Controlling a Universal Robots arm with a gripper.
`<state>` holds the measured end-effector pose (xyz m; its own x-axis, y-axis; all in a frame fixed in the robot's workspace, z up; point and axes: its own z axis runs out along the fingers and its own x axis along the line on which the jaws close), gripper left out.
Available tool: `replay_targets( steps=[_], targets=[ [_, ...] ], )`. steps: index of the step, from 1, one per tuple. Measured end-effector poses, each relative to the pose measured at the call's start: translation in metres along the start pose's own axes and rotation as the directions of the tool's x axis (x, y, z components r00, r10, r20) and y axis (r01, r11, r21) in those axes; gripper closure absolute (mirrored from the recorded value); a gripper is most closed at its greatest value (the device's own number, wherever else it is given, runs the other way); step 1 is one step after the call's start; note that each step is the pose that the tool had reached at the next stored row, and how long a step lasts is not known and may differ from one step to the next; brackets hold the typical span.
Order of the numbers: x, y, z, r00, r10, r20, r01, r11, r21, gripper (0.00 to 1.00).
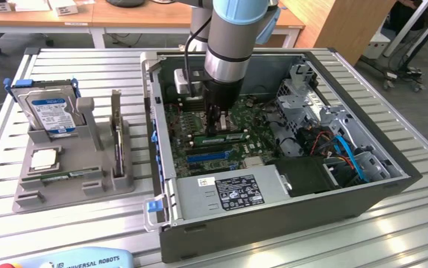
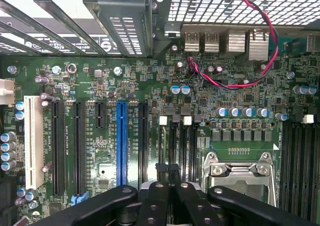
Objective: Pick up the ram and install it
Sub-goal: 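Press down the ram until it locks into place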
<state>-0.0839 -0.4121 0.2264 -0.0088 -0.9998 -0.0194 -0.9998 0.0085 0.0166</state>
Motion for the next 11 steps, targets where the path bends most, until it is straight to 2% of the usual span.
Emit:
replay_targets(
  steps=[11],
  targets=[
    [0.0,0.0,0.0015,1.0,0.0,0.0,0.0,1.0,0.0,0.9]
  ],
)
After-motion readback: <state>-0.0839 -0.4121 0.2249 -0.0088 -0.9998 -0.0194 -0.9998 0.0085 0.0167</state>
